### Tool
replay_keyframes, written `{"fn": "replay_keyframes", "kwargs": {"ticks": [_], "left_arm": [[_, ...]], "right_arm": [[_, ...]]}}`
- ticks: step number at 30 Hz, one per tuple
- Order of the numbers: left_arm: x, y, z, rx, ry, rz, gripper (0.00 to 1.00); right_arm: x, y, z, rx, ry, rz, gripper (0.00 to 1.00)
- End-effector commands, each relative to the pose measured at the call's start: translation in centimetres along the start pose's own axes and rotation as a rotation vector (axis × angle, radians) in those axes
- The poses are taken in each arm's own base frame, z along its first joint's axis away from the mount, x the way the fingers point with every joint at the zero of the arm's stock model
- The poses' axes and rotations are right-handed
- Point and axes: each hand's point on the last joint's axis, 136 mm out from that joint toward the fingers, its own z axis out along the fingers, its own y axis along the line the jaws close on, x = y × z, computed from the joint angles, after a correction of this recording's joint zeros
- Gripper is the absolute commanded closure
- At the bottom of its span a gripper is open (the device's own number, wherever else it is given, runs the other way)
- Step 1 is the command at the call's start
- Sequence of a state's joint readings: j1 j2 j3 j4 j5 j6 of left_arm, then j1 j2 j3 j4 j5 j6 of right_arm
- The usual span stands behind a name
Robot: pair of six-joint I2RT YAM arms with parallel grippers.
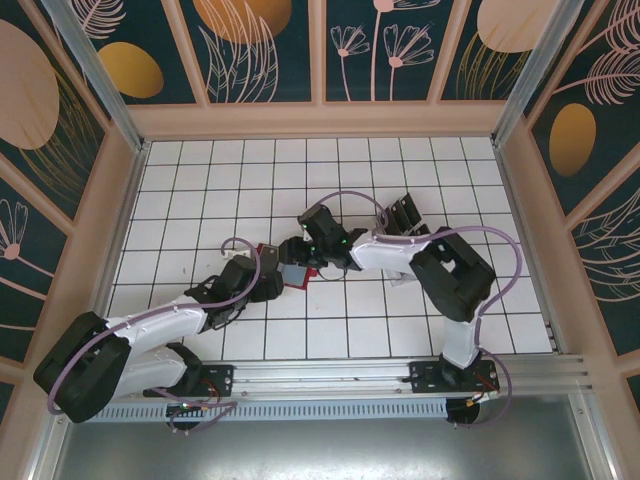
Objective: Put the credit cards into the card holder
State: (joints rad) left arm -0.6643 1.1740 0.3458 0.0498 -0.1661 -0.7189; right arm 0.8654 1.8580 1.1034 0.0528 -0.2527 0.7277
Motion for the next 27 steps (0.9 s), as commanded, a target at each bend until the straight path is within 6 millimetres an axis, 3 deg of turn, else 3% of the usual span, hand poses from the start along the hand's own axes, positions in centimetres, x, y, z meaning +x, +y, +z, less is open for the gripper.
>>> {"fn": "replay_keyframes", "kwargs": {"ticks": [1, 13, 19, 23, 27], "left_arm": [[-0.6, 0.0, -0.2, -0.004, -0.033, -0.020, 0.01], [-2.2, 2.6, -1.5, -0.162, -0.101, -0.042, 0.01], [-1.9, 4.1, -0.7, -0.273, -0.078, -0.037, 0.01], [-1.7, 4.4, -0.1, -0.307, -0.061, -0.035, 0.01], [-1.4, 4.6, 0.3, -0.322, -0.055, -0.041, 0.01]], "right_arm": [[-0.9, 1.0, -1.5, -0.053, -0.063, 0.036, 0.47], [0.5, 0.9, -0.9, -0.074, -0.061, 0.068, 0.47], [0.4, 0.8, -3.4, -0.010, -0.134, 0.030, 0.48], [0.7, -1.0, -5.1, 0.085, -0.177, 0.019, 0.47], [1.1, -3.6, -5.6, 0.219, -0.188, -0.007, 0.46]]}}
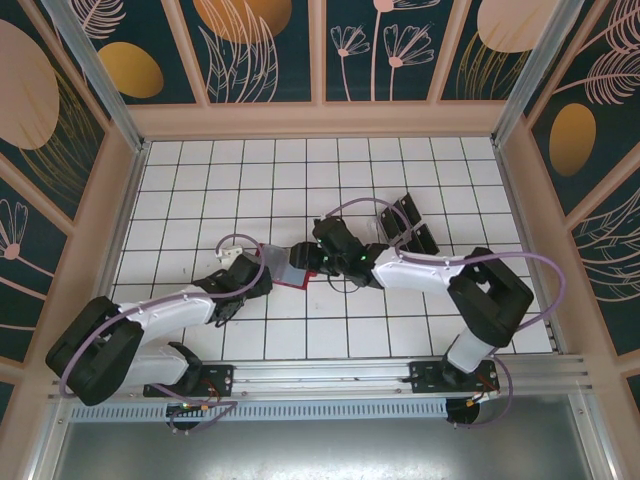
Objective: Put the credit cards into the card holder
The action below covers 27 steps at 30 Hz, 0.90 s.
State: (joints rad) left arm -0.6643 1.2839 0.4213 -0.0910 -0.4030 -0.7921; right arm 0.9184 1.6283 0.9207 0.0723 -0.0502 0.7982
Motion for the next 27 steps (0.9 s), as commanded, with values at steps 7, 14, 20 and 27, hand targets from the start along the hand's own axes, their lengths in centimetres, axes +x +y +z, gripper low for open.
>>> {"fn": "replay_keyframes", "kwargs": {"ticks": [7, 14, 20, 27], "left_arm": [[-0.4, 0.5, 0.0, -0.044, -0.010, -0.030, 0.01], [-2.5, 0.1, -1.8, -0.034, -0.055, -0.025, 0.01], [-4.8, -1.2, -4.3, 0.036, -0.098, -0.036, 0.01], [-5.1, -3.0, -5.2, 0.133, -0.077, -0.044, 0.02]], "right_arm": [[0.3, -5.7, 1.1, 0.271, -0.013, -0.090, 0.45], [0.4, -7.1, 2.2, 0.290, 0.008, -0.118, 0.77], [-0.5, -7.4, 1.2, 0.276, 0.018, -0.219, 1.00], [-1.7, -9.0, -0.3, 0.281, 0.039, -0.293, 1.00]]}}
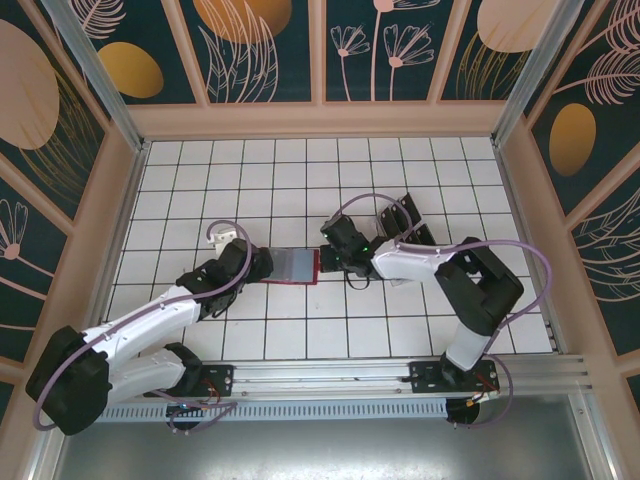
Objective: Put the credit cards into the card holder
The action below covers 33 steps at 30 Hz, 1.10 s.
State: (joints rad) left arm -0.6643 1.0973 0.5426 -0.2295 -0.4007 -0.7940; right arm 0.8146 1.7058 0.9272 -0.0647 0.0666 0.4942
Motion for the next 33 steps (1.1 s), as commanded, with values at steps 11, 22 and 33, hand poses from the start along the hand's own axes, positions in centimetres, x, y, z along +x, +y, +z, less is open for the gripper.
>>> {"fn": "replay_keyframes", "kwargs": {"ticks": [11, 22, 33], "left_arm": [[0.5, -1.6, 0.4, 0.060, 0.050, 0.035, 0.01], [0.6, -2.0, 0.8, 0.066, 0.058, 0.066, 0.01], [0.6, -2.5, 1.1, 0.072, 0.062, 0.070, 0.01]], "right_arm": [[-4.6, -0.5, -6.1, -0.023, -0.085, -0.023, 0.57], [-5.1, -11.6, -12.6, 0.352, -0.118, 0.084, 0.55], [-2.3, -15.6, -12.7, 0.463, -0.050, 0.105, 0.56]]}}
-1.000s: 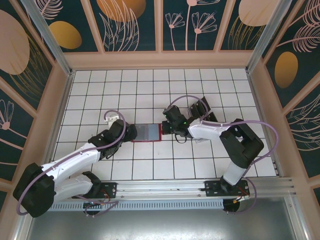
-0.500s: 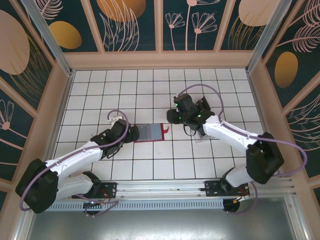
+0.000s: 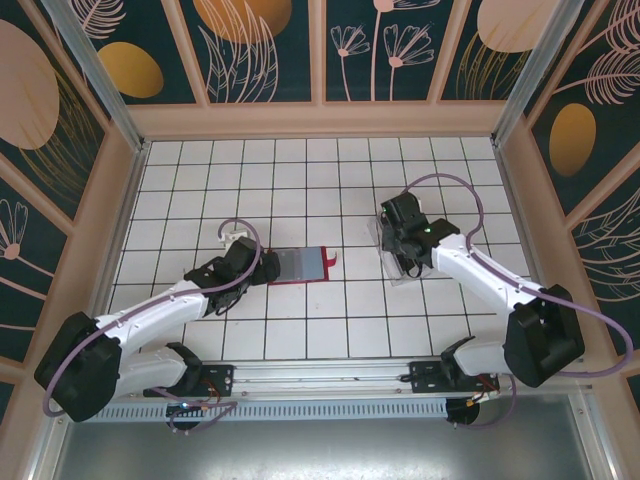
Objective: Put the credit cards into the card holder
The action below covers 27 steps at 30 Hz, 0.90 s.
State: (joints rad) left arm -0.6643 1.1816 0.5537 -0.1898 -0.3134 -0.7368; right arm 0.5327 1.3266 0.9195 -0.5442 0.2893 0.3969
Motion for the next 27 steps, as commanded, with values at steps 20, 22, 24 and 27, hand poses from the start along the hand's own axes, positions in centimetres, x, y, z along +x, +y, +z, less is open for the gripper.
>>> {"fn": "replay_keyframes", "kwargs": {"ticks": [20, 22, 24, 27], "left_arm": [[-0.9, -1.3, 0.0, 0.039, -0.010, -0.002, 0.02], [-0.8, -1.3, 0.0, 0.040, -0.009, -0.002, 0.01], [-0.8, -1.3, 0.1, 0.041, -0.008, -0.001, 0.02], [-0.7, -1.3, 0.2, 0.042, -0.004, 0.000, 0.01]], "right_arm": [[3.0, -1.6, 2.7, 0.026, 0.070, 0.002, 0.63], [3.0, -1.4, 2.4, 0.012, 0.065, 0.008, 0.66], [3.0, -1.3, 2.2, -0.002, 0.064, 0.012, 0.70], [3.1, -1.3, 2.1, -0.011, 0.065, 0.017, 0.74]]}}
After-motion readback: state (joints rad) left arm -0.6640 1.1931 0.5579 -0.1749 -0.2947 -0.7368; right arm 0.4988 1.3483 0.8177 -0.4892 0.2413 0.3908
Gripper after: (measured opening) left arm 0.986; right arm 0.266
